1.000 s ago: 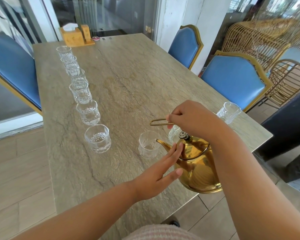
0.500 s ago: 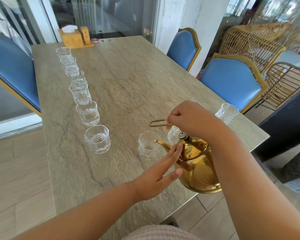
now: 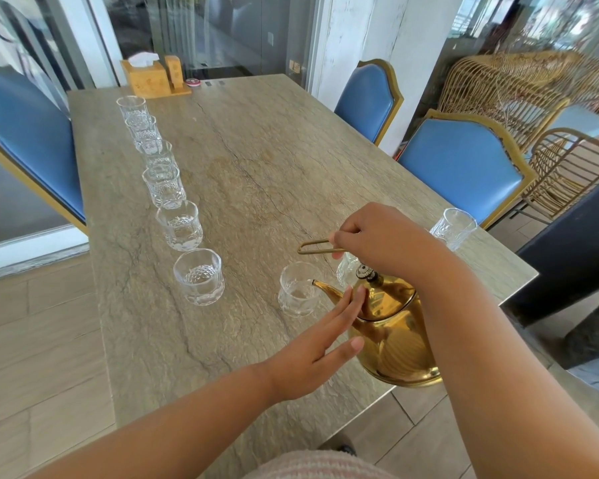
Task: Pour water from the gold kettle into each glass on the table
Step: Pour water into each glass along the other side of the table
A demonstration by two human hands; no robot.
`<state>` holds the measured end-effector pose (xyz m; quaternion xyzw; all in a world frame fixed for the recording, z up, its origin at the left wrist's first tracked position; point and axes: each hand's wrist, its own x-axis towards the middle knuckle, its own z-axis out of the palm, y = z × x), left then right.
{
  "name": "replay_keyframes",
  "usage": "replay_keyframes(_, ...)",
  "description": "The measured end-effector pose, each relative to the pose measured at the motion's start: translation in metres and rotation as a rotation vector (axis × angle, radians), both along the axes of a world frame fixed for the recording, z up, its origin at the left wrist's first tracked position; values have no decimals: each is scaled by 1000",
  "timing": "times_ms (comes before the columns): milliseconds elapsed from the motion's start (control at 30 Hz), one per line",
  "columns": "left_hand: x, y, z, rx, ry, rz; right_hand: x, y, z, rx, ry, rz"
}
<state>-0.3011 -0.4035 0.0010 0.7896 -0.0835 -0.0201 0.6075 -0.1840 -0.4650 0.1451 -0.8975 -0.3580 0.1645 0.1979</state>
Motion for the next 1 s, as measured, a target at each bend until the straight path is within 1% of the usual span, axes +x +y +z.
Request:
replay_keyframes(800,-2,2,0,54,44,-24,-2,-11,-11,83,-44,3)
replay_keyframes(900,-2,2,1,64,39,-24,0,-16,-13,117,-28,-9)
replay_keyframes(1000,-1,-1,-1,74,44,-3,1,-26,-13,172,28,-47)
